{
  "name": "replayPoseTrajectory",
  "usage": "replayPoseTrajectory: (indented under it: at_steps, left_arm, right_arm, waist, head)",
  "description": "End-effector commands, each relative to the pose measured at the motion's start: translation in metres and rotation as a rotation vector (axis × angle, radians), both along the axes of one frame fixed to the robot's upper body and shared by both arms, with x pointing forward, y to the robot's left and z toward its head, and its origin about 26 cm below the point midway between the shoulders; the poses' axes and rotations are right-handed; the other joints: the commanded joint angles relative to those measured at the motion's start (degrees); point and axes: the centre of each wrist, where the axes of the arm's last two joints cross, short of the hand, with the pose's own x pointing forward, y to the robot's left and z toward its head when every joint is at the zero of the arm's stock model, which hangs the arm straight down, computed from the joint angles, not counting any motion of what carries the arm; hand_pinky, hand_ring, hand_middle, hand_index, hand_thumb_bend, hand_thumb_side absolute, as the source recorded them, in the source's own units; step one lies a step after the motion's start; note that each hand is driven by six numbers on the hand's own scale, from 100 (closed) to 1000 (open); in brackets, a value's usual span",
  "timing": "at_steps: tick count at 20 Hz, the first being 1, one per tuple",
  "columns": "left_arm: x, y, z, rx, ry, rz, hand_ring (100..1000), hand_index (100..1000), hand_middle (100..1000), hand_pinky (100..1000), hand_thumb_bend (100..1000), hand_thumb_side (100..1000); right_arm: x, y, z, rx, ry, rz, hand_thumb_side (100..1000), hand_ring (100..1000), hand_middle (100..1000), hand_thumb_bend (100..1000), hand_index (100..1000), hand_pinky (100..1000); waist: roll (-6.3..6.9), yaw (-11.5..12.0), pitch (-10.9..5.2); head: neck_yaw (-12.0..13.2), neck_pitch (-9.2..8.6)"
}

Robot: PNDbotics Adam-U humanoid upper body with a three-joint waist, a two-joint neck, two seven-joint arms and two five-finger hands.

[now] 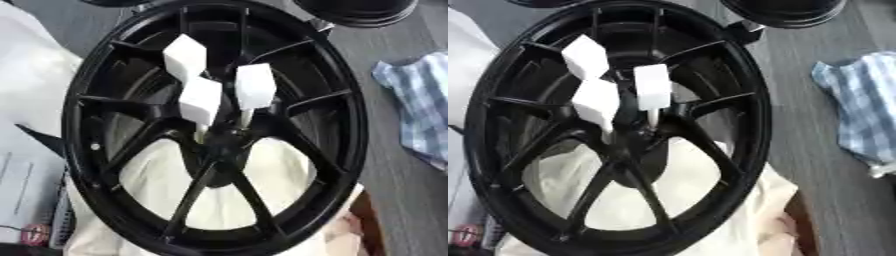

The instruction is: Pull the pin out of the wheel hub.

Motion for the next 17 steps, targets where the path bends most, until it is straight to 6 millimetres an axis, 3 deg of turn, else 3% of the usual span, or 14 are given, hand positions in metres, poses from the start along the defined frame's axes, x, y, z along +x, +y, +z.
replayPoseTrajectory:
  at_steps: [1,4,9,12,17]
  left_arm:
    - [-0.001,0.001,0.007,0.007,-0.027,-0.006,666,761,533,826,100,763]
    - [-0.001,-0.001,0.009,0.008,-0.033,-0.013,666,760,533,826,100,762]
    - [0.002,-0.004,0.014,0.015,-0.049,-0.036,667,760,533,825,100,758]
    - [0.003,-0.005,0.017,0.020,-0.058,-0.046,680,761,534,824,100,757]
    - [0.006,-0.007,0.023,0.014,-0.081,-0.060,689,761,535,824,100,755]
  right_arm:
    - [0.003,0.003,0.016,-0.013,-0.070,0.023,205,911,802,100,853,929]
    - [0.017,0.035,0.033,0.013,-0.206,0.181,396,859,734,100,790,917]
    - [0.034,0.112,0.062,0.139,-0.390,0.437,470,838,692,100,758,916]
    - [0.046,0.132,0.069,0.201,-0.461,0.550,492,833,684,100,755,916]
    - [0.059,0.149,0.078,0.258,-0.520,0.671,497,825,676,100,749,907]
  waist:
    - [-0.27,-0.07,-1.55]
    - [-0.43,0.16,-1.48]
    - [-0.62,0.99,-1.42]
    - [-0.77,1.44,-1.21]
    - [-0.87,1.44,-0.97]
  head:
    - [0.07,-0.62]
    - [0.40,-1.00]
    - [0.26,-1.37]
    - [0.23,-1.79]
    - [-0.29,-1.29]
